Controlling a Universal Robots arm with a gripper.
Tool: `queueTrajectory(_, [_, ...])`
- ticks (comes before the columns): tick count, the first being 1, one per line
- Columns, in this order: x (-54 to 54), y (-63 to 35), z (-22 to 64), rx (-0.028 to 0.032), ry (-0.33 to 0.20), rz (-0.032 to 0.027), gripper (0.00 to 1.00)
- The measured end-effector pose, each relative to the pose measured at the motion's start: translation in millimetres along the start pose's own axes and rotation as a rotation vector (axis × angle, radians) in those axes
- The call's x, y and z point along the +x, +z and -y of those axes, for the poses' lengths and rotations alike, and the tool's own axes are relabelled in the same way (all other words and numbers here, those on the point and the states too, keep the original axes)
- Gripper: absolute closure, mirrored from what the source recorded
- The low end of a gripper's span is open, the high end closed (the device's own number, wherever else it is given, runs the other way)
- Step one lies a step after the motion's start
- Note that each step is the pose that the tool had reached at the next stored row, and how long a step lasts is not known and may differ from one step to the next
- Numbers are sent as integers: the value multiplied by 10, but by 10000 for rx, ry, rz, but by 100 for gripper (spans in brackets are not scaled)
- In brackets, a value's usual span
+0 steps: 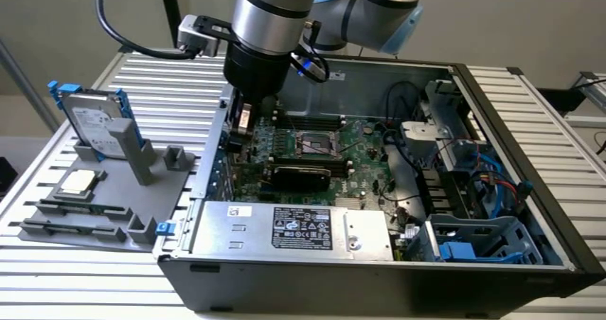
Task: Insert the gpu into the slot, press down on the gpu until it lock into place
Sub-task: 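Press down on the gpu until it lock into place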
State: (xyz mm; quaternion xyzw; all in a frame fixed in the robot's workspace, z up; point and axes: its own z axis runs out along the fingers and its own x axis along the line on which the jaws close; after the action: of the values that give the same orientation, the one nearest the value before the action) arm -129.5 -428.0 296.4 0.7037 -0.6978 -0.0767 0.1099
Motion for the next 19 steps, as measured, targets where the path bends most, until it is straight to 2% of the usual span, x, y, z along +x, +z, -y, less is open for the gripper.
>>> queueTrajectory(2, [5, -59, -7, -16, 5, -28, 89])
queueTrajectory(5, [7, -108, -3, -14, 4, -27, 89])
queueTrajectory(6, [7, -114, -2, 5, 4, -27, 89])
queueTrajectory(7, [8, -116, -1, 86, 5, -32, 89])
queueTrajectory(8, [8, -117, 0, 218, 6, -42, 89])
queueTrajectory(16, [15, -117, 5, 1659, 6, -81, 89])
queueTrajectory(19, [22, -122, 21, 2152, 5, -88, 89])
